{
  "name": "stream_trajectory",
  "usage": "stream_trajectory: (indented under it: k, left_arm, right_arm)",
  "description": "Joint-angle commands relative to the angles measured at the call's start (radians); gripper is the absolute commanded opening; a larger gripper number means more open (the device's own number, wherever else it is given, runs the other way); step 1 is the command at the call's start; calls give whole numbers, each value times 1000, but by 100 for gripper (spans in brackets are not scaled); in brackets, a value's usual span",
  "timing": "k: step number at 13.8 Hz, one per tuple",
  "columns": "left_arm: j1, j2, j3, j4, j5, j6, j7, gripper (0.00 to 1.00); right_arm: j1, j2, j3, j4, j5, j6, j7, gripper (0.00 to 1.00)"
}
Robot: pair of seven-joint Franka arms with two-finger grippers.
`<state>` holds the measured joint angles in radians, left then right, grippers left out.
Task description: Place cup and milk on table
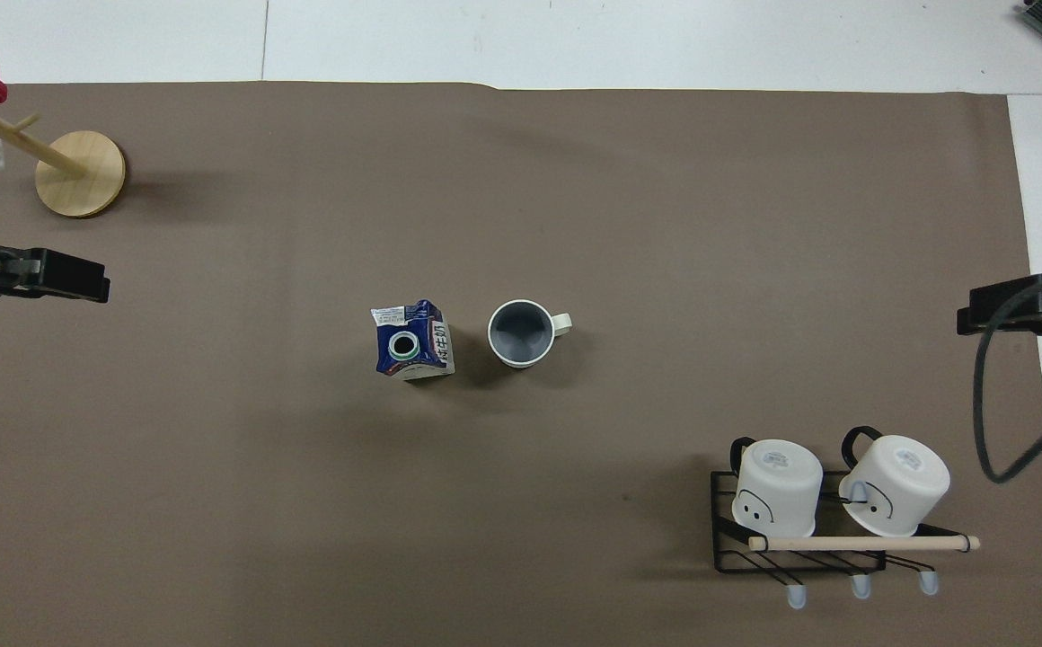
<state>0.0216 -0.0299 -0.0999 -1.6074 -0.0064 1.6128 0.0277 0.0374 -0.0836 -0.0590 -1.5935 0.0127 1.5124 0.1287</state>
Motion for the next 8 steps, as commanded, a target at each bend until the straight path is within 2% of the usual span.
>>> stream_trajectory:
  k: [1, 8]
  left_arm:
    - [14, -4, 3, 20, 22, -43, 3, 100]
    - [12, -7, 3, 21, 32, -45, 4, 100]
  right_arm:
    - [-1, -15, 1, -20, 0, 29, 3, 100]
    - [-2, -13, -1, -14, 13, 23, -1, 100]
